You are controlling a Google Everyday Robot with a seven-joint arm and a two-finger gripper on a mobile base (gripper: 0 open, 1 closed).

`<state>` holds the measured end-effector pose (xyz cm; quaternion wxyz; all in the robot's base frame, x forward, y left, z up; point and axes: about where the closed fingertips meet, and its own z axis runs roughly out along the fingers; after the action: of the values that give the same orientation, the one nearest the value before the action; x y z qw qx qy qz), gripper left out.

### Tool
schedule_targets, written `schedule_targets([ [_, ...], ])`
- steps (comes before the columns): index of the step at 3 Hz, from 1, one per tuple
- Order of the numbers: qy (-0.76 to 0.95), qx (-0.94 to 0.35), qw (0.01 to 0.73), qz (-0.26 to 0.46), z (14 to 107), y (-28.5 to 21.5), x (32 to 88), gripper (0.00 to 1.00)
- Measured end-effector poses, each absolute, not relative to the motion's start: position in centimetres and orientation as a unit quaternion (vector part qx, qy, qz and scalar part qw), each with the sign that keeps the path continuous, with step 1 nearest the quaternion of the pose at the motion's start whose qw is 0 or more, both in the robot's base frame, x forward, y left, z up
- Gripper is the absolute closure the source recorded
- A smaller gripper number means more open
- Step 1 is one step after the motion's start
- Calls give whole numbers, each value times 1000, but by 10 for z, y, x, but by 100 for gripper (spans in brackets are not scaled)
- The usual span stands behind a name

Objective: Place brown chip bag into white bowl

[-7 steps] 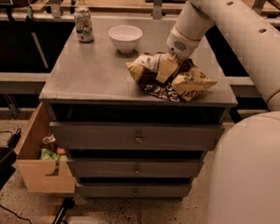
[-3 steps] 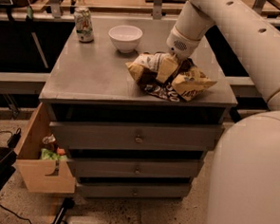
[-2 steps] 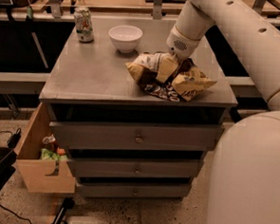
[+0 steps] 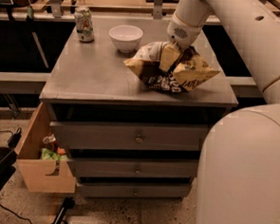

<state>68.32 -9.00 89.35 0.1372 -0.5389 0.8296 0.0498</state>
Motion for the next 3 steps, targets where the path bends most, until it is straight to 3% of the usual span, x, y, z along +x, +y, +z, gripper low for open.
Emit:
schedule_targets([
  [3, 839, -499, 213, -48, 1011, -102, 715, 100],
])
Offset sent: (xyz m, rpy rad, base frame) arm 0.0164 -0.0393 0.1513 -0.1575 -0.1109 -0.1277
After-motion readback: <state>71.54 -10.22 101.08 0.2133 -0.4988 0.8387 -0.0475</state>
